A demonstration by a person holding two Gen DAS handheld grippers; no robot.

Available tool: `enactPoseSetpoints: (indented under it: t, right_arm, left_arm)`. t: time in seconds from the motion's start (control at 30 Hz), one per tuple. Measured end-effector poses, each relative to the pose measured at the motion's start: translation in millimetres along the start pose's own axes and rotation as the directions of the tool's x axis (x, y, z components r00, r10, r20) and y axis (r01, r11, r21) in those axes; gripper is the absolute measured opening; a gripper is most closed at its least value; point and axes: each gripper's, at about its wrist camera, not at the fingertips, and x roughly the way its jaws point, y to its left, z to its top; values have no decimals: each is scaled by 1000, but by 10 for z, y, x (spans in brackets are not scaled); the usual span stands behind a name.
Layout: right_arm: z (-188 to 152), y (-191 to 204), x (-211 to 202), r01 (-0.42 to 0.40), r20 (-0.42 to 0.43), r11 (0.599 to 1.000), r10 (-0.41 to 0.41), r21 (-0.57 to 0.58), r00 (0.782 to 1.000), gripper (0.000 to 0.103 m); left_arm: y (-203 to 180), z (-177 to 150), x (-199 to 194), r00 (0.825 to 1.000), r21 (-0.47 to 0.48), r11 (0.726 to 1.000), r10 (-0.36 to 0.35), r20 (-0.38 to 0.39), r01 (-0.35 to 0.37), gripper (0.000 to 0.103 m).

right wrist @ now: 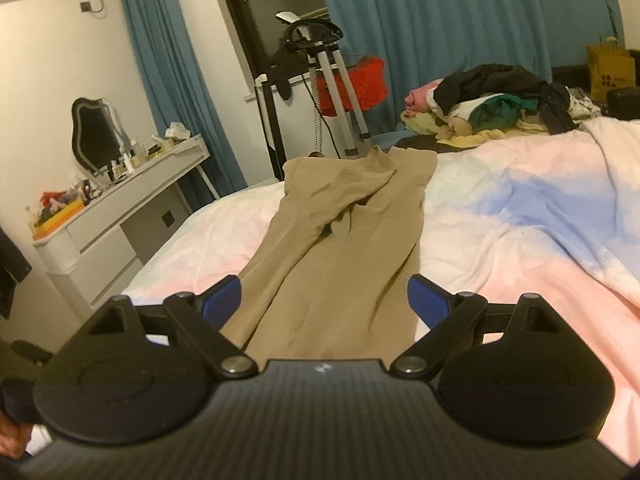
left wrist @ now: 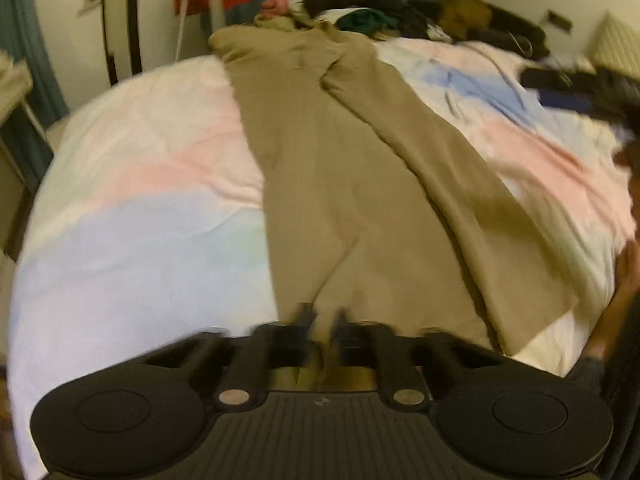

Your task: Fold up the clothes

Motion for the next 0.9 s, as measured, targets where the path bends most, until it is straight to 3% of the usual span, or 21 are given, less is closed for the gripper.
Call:
enactPoseSetpoints:
  t: [0.1,0.2,0.3,0.73,0.8,0.87,0.9]
  right_arm:
    - [21,-72,5,3,-2,999,-3,38,1000,91]
    - [18,-151,32,8,-10,997,-7,74,1000,91]
    - [15,-229,81,14,-27,994,-11,110,1000,91]
    - [45,-357,68,2,-26,985,2,170,1000,91]
    - [43,-367,74,1,-30,985,4,174,1000,91]
    - [47,-380,68,2,-29,984,3,179,1000,91]
    - [49,-389,63,4,-27,983,1,182,1000,91]
  left_arm:
    - [-346,-44,-285,995,117,992,24,100,-36,5]
    - [-616,-98,-489,986,150,988,-7,168,-19,5]
    - [-808,-85,-468,983,154,988,-34,180,6,5]
    - [-1168,-115,96,991,149,983,-117,59,107,5]
    - [-1234,-113,207,991,150,981,-131,26,126,8]
    - [-1261,-94,291,989,134,980,-148,-9,148,27]
    - [-1275,-81,312,988,130,980,-153,-13,153,28]
